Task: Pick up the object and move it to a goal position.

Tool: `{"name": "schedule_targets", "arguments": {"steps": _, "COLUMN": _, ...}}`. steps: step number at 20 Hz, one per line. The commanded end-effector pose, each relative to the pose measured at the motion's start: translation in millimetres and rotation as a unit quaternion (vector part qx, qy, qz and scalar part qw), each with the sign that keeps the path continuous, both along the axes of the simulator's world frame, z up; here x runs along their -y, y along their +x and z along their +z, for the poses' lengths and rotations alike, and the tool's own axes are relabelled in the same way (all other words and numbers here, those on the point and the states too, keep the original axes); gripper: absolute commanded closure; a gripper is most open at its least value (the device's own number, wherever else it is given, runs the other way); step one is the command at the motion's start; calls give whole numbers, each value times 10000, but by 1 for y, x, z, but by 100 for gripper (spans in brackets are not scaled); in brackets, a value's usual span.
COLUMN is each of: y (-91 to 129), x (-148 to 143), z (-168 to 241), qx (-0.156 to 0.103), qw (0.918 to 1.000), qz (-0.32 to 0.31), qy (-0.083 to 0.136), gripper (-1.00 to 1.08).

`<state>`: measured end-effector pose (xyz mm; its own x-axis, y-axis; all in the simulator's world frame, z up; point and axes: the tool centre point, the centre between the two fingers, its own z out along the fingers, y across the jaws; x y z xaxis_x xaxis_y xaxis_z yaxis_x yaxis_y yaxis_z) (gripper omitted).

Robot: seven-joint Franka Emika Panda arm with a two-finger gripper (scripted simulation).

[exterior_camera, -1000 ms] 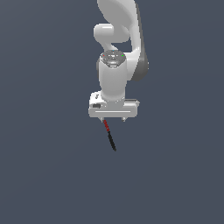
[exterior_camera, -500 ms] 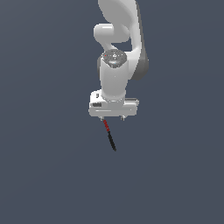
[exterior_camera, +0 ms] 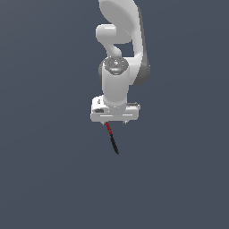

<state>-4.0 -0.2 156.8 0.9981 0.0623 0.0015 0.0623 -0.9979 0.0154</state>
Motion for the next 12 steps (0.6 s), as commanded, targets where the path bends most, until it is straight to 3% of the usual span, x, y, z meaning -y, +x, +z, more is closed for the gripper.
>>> {"name": "schedule_targets", "arguments": {"steps": 1, "y": 0, "x": 2, "z": -11, "qx": -7, "qw": 9999, "qz": 135, "qy": 4, "gripper": -92}}
{"name": "schedule_targets", "arguments": {"steps": 12, "y": -1, "x": 14, "z": -79, "qx": -21, "qw": 9950, "qz": 1000, "qy": 53, "gripper": -92}}
